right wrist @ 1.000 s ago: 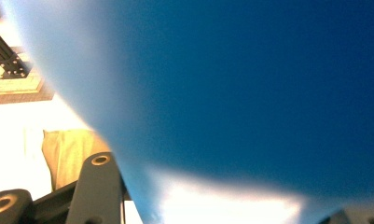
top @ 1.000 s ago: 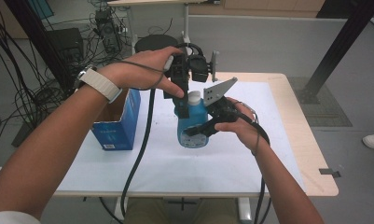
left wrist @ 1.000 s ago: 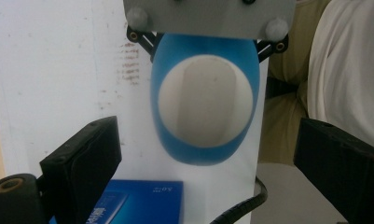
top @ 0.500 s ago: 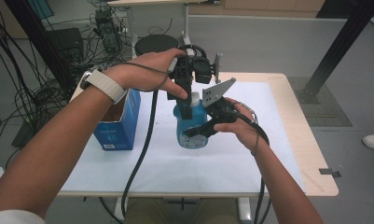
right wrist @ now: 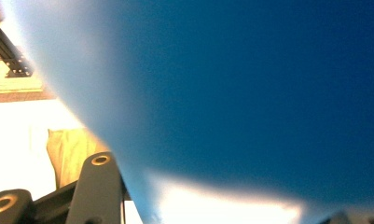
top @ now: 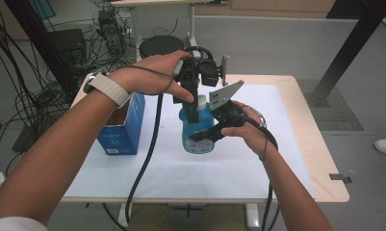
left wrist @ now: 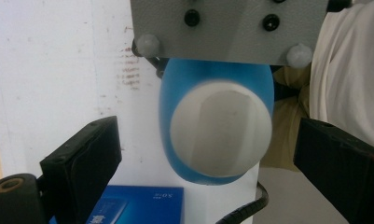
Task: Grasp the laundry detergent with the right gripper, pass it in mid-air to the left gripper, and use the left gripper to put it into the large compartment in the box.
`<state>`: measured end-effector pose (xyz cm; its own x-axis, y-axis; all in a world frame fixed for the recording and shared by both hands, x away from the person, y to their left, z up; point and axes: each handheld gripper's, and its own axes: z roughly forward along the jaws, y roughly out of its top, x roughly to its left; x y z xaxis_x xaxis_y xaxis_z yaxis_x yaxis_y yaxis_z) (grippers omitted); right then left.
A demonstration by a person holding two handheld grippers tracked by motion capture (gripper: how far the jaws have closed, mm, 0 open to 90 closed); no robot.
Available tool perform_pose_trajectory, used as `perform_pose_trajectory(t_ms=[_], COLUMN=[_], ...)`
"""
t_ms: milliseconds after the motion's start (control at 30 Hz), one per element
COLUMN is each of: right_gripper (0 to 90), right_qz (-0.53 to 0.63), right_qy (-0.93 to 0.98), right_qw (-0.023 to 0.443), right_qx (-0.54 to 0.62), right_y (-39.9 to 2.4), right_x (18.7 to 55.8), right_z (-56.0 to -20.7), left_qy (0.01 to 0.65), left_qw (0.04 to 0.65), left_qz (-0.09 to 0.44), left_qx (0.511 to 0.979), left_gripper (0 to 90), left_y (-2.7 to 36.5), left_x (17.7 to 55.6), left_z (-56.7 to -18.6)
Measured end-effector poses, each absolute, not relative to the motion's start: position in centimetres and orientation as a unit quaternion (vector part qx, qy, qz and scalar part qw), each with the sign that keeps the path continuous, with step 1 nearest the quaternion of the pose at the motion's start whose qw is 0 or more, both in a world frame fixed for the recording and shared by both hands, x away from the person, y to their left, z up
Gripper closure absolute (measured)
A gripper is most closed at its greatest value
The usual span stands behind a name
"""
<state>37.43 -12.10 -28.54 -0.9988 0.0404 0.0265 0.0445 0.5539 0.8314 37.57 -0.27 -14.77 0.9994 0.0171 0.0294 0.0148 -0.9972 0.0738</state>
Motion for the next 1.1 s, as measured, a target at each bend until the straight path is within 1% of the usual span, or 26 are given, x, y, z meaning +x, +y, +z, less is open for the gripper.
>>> perform_pose_trajectory(t_ms=[1100], right_gripper=[43.5], right_qz=[-0.472], right_qy=[-0.881], right_qw=[0.002], right_qx=[-0.026], right_y=[-12.20], right_x=[37.49], right_z=[-28.46], left_qy=[0.014], left_qw=[0.042], left_qz=[0.019], left_qx=[0.999], left_gripper=[8.0], left_y=[0.16], left_x=[37.70], left_z=[-14.78])
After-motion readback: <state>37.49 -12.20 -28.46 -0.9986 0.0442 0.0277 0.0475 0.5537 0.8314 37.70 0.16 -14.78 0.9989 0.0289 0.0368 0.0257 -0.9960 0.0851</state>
